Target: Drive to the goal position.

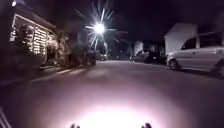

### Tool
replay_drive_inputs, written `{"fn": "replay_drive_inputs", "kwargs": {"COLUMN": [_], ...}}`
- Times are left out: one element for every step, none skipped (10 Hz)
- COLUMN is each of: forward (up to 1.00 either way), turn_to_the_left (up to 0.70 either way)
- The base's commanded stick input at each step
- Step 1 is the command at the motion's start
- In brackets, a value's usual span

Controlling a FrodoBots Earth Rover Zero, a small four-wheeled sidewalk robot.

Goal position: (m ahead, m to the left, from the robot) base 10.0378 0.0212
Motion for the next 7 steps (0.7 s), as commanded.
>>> {"fn": "replay_drive_inputs", "kwargs": {"forward": [0.70,0.70,0.70,0.70,0.70,0.70,0.70], "turn_to_the_left": [0.00,0.00,0.00,0.00,0.00,0.00,0.00]}}
